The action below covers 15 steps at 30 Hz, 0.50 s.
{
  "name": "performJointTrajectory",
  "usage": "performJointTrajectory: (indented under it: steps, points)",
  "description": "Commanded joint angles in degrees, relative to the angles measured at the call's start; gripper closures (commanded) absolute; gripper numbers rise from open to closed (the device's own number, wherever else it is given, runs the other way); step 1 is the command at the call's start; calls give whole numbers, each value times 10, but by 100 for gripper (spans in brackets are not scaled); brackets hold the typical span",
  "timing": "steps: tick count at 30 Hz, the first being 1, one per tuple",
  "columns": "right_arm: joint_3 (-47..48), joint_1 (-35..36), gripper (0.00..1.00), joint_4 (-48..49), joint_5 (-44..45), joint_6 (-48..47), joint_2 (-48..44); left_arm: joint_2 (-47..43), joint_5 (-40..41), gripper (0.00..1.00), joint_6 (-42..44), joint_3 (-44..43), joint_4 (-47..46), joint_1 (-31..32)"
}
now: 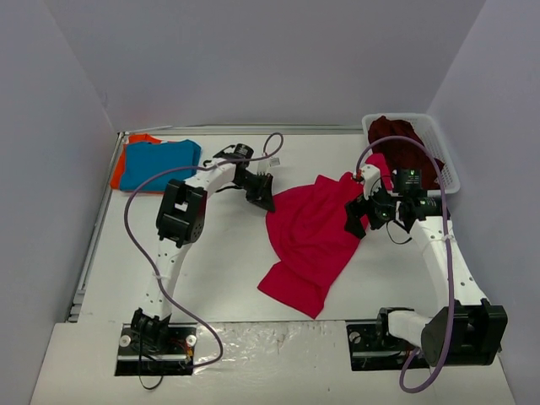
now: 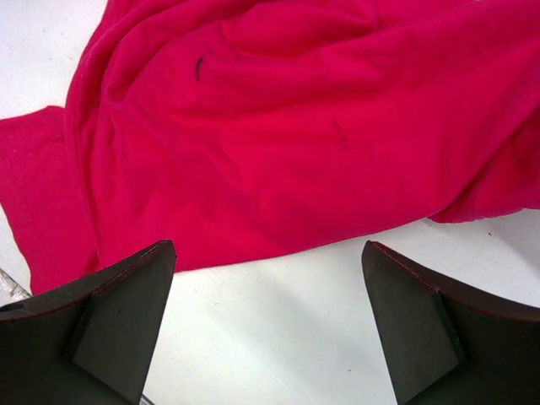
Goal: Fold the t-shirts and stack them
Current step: Flatten out the tshirt
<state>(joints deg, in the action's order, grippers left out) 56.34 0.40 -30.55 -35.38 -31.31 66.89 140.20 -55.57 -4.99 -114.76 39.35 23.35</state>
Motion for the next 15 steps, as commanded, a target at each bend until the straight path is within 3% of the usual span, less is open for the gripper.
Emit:
performJointTrajectory:
  steps: [1,11,15]
  points:
    - [-2,-1,12,0,-5,5,-5,-44,19,98,45,-37,54,0]
    - [-4,-1,12,1,1,5,-10,-304,65,98,94,-96,129,0]
    - [-4,-1,12,2,7,8,-8,-409,124,98,103,-99,150,-2]
